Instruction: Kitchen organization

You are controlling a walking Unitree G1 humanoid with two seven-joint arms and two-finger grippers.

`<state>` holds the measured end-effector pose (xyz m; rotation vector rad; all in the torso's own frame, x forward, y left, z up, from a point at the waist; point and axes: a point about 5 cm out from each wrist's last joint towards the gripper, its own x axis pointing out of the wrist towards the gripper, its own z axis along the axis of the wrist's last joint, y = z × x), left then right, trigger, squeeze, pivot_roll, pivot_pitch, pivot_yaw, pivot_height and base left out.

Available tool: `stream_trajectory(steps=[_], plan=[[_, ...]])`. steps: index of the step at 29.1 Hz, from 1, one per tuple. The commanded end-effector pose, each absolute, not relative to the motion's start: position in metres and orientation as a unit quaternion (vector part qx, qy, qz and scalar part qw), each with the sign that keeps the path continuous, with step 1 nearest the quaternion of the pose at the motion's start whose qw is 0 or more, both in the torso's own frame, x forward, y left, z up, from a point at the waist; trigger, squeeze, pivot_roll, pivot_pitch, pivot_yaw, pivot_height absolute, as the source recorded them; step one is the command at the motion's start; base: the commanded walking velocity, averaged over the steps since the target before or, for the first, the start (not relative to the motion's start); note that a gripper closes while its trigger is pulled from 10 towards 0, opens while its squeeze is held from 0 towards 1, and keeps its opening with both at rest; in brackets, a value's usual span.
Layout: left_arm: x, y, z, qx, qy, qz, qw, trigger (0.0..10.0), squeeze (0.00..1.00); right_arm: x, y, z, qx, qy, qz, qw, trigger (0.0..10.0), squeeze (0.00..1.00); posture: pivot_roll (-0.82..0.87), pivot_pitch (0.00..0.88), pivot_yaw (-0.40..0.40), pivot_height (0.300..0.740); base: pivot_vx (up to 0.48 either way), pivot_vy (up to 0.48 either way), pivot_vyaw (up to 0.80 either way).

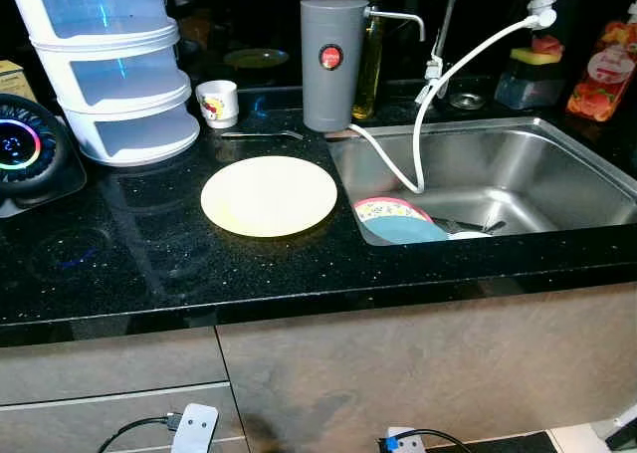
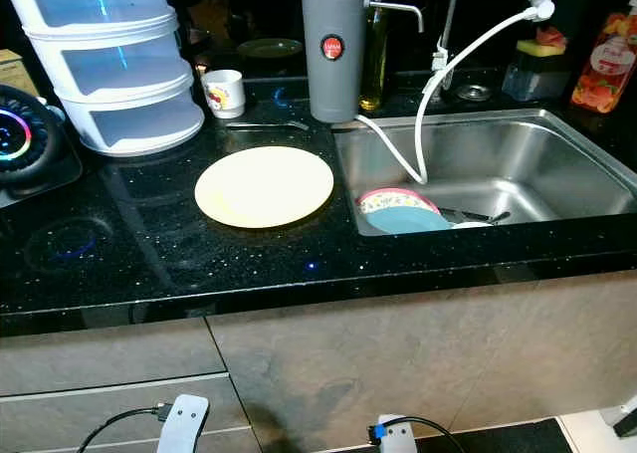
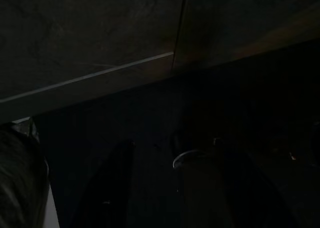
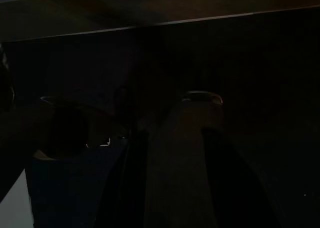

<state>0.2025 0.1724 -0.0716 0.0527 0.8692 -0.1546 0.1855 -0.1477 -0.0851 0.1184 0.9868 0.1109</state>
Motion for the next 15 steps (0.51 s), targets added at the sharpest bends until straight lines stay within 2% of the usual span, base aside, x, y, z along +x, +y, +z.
stream_trajectory(steps=[1, 10, 15], plan=[[0.194, 0.179, -0.077, 0.031, 0.441, -0.066, 0.895, 10.0, 0.0, 0.177, -0.149, -0.089, 0.053, 0.485, 0.053, 0.871, 10.0, 0.0, 0.07, 0.097, 0.046, 0.74, 0.0, 0.0, 0.0], [0.192, 0.183, -0.077, 0.034, 0.443, -0.069, 0.893, 10.0, 0.0, 0.175, -0.148, -0.09, 0.06, 0.481, 0.04, 0.874, 10.0, 0.0, 0.06, 0.084, 0.083, 0.74, 0.0, 0.0, 0.0], [0.205, 0.192, -0.069, 0.047, 0.434, -0.071, 0.897, 10.0, 0.0, 0.175, -0.141, -0.09, 0.073, 0.477, 0.038, 0.875, 10.0, 0.0, 0.05, 0.083, 0.095, 0.74, 0.0, 0.0, 0.0]])
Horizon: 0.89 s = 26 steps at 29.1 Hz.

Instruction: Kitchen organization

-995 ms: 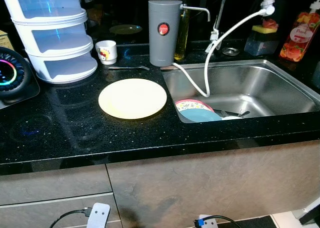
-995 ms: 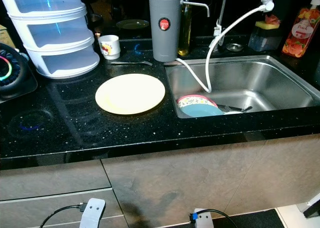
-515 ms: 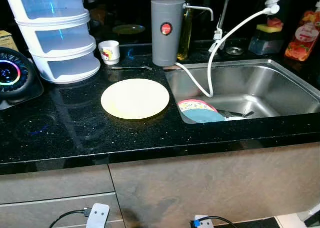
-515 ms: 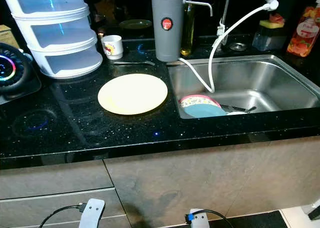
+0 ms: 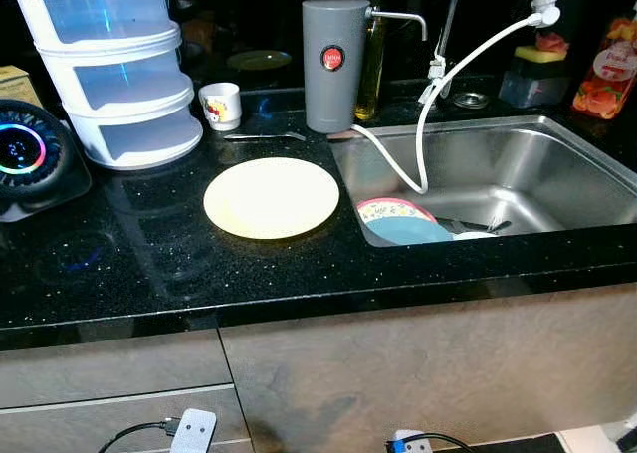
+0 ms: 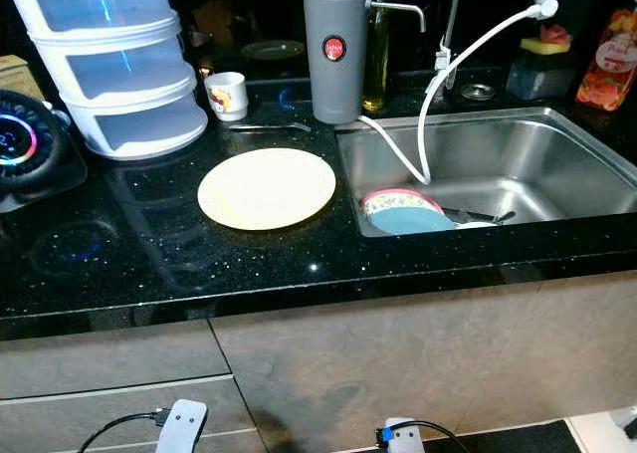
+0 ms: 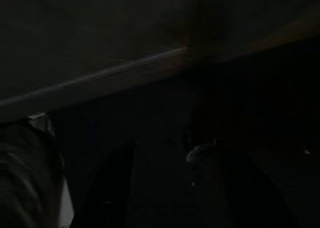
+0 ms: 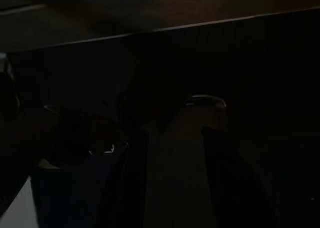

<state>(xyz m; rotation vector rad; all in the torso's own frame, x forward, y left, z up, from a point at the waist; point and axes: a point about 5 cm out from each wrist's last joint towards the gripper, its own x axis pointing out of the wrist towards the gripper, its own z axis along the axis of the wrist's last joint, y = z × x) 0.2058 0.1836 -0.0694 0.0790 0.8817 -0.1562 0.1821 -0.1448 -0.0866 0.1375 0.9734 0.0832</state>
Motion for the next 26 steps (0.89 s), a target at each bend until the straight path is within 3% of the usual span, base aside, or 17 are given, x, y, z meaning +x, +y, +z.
stream_trajectory(steps=[1, 11, 18, 26], plan=[[0.208, 0.194, -0.067, 0.048, 0.431, -0.069, 0.898, 10.0, 0.0, 0.175, -0.14, -0.09, 0.073, 0.477, 0.04, 0.875, 10.0, 0.0, 0.05, 0.082, 0.1, 0.74, 0.0, 0.0, 0.0], [0.234, 0.204, -0.05, 0.065, 0.409, -0.07, 0.908, 10.0, 0.0, 0.178, -0.136, -0.089, 0.084, 0.469, 0.032, 0.879, 10.0, 0.0, 0.04, 0.072, 0.131, 0.74, 0.0, 0.0, 0.0], [0.237, 0.204, -0.048, 0.068, 0.407, -0.072, 0.908, 10.0, 0.0, 0.174, -0.133, -0.09, 0.09, 0.47, 0.028, 0.877, 10.0, 0.0, 0.03, 0.063, 0.145, 0.74, 0.0, 0.0, 0.0], [0.207, 0.187, -0.07, 0.051, 0.442, -0.093, 0.891, 10.0, 0.0, 0.175, -0.144, -0.09, 0.062, 0.468, 0.026, 0.881, 10.0, 0.0, 0.02, 0.059, 0.127, 0.74, 0.0, 0.0, 0.0]])
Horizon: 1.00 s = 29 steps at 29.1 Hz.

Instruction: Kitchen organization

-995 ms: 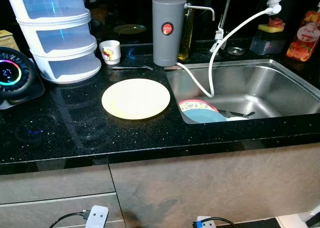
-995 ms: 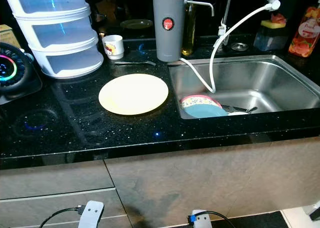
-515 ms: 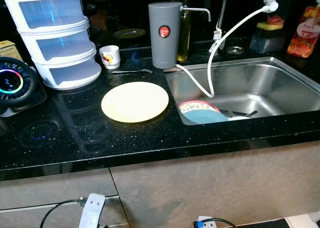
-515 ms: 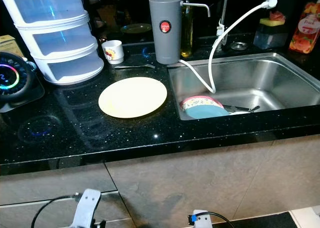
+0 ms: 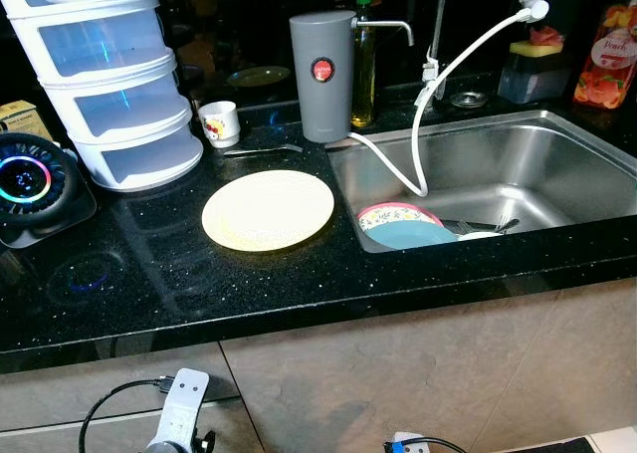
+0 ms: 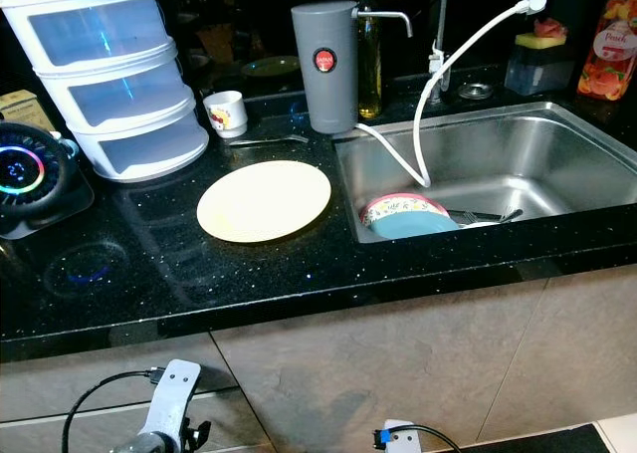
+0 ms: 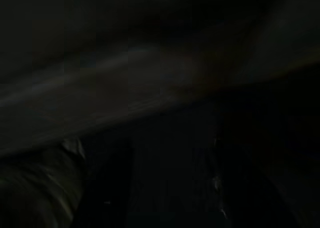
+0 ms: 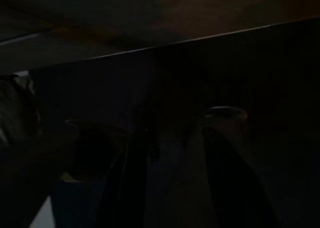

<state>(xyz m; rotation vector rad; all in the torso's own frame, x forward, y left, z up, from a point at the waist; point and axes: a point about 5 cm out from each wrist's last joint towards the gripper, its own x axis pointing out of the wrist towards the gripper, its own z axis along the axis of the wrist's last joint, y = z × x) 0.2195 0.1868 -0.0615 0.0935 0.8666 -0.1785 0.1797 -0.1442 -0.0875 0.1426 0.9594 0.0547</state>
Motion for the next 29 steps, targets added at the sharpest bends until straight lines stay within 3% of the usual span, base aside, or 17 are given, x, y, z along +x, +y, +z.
stream_trajectory(steps=[1, 9, 17, 26, 29], plan=[[0.199, 0.182, -0.075, 0.046, 0.452, -0.093, 0.886, 10.0, 0.0, 0.179, -0.148, -0.088, 0.049, 0.464, 0.029, 0.884, 10.0, 0.0, 0.01, 0.059, 0.106, 0.74, 0.0, 0.0, 0.0], [0.186, 0.163, -0.083, 0.001, 0.456, -0.066, 0.887, 10.0, 0.0, 0.196, -0.156, -0.079, 0.013, 0.453, 0.062, 0.889, 10.0, 0.0, 0.03, 0.072, -0.014, 0.74, 0.0, 0.0, 0.0], [0.185, 0.165, -0.083, -0.001, 0.453, -0.053, 0.89, 10.0, 0.0, 0.201, -0.155, -0.077, 0.006, 0.452, 0.071, 0.889, 10.0, 0.0, 0.06, 0.073, -0.036, 0.74, 0.0, 0.0, 0.0], [0.182, 0.184, -0.081, -0.012, 0.424, -0.017, 0.906, 10.0, 0.0, 0.203, -0.149, -0.076, 0.007, 0.445, 0.075, 0.892, 10.0, 0.0, 0.08, 0.06, -0.052, 0.74, 0.0, 0.0, 0.0], [0.182, 0.185, -0.081, -0.012, 0.426, -0.02, 0.905, 10.0, 0.0, 0.198, -0.145, -0.079, 0.024, 0.468, 0.081, 0.88, 10.0, 0.0, 0.08, 0.06, -0.052, 0.74, 0.0, 0.0, 0.0]])
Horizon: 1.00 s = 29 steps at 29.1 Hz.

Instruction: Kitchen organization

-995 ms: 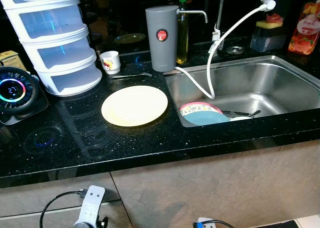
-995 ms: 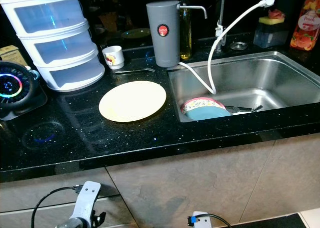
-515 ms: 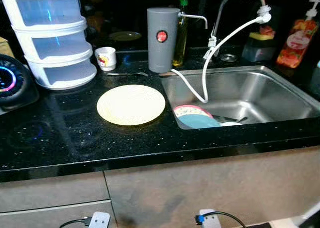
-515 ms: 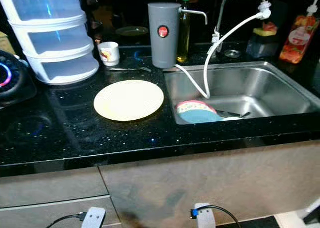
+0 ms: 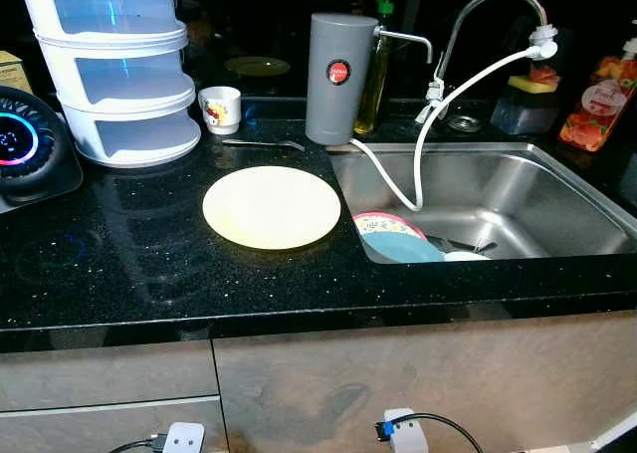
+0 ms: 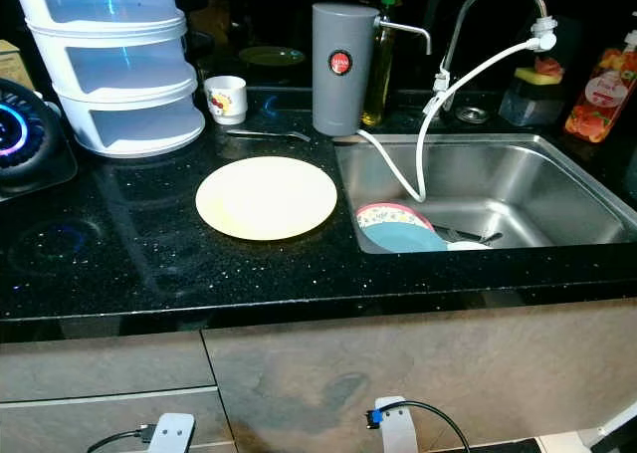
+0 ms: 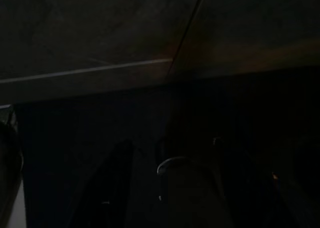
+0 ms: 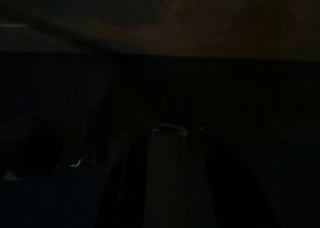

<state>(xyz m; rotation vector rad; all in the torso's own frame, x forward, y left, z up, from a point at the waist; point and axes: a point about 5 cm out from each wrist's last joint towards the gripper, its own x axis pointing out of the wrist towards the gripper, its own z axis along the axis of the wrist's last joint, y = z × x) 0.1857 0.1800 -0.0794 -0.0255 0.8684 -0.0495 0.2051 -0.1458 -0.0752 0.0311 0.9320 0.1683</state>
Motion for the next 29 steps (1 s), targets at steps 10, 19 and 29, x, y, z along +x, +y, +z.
stream_trajectory(steps=[10, 19, 29], plan=[[0.188, 0.188, -0.077, 0.005, 0.42, -0.039, 0.907, 10.0, 0.0, 0.19, -0.142, -0.084, 0.084, 0.489, 0.057, 0.867, 10.0, 0.0, 0.09, 0.056, 0.004, 0.74, 0.0, 0.0, 0.0], [0.193, 0.19, -0.075, 0.012, 0.423, -0.054, 0.905, 10.0, 0.0, 0.183, -0.139, -0.087, 0.091, 0.487, 0.05, 0.867, 10.0, 0.0, 0.09, 0.075, 0.036, 0.74, 0.0, 0.0, 0.0], [0.182, 0.201, -0.078, 0.004, 0.428, -0.029, 0.903, 10.0, 0.0, 0.184, -0.13, -0.086, 0.07, 0.489, 0.072, 0.866, 10.0, 0.0, 0.07, 0.088, -0.011, 0.74, 0.0, 0.0, 0.0]])
